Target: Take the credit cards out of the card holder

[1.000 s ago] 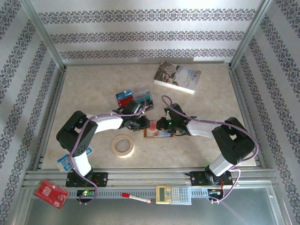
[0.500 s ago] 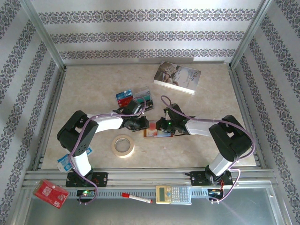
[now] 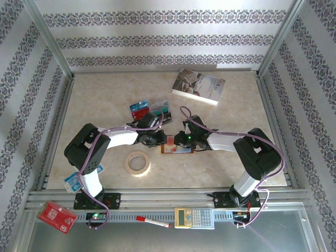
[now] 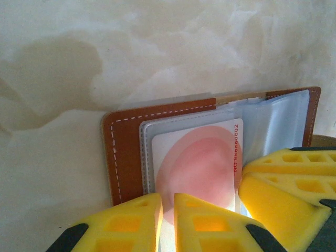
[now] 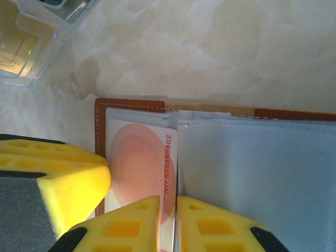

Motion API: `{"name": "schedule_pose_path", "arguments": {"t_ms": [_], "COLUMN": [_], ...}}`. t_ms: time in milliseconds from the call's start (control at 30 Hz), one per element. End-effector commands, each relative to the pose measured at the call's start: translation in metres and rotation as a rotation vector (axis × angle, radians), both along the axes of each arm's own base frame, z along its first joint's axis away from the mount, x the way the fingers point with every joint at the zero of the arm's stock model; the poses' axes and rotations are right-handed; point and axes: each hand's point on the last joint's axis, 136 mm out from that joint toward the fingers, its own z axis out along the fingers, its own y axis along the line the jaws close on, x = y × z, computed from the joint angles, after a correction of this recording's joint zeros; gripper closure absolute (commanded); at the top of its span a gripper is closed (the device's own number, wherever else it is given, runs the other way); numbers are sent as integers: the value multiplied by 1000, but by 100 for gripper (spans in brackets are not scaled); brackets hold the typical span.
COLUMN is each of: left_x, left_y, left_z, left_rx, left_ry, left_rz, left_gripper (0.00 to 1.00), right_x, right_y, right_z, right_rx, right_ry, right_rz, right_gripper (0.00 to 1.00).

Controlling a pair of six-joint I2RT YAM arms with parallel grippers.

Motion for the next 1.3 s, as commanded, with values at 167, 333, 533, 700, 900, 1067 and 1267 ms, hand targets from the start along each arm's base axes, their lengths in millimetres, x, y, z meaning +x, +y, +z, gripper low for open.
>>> {"name": "schedule_pose_path", "arguments": {"t_ms": [167, 333, 533, 700, 900, 1067, 1267], "left_x": [-19, -19, -20, -18, -17, -15, -9], "left_y": [15, 16, 18, 19, 20, 17, 12], "left_z": [-34, -36, -36, -31, -29, -25, -15], "left_rx": [68, 75, 83, 87, 96, 83, 69], "left_ry": [85, 88, 88, 76, 67, 59, 35], "left_rz": [-9, -8, -6, -2, 0, -5, -21], "left_gripper": [83, 83, 81, 76, 71, 71, 72], "right_x": [1, 1, 2, 4, 5, 2, 2], "right_y": [9, 3, 4, 2, -11, -21, -24], "right_z": [-1, -6, 1, 9, 10, 3, 1], "right_rx": [34, 3, 29, 35, 15, 1, -6], "right_ry": [25, 30, 5, -23, -41, -22, -16], "right_rz": [33, 17, 20, 14, -21, -40, -48], "right_gripper": [82, 83, 91, 95, 97, 97, 97]}}
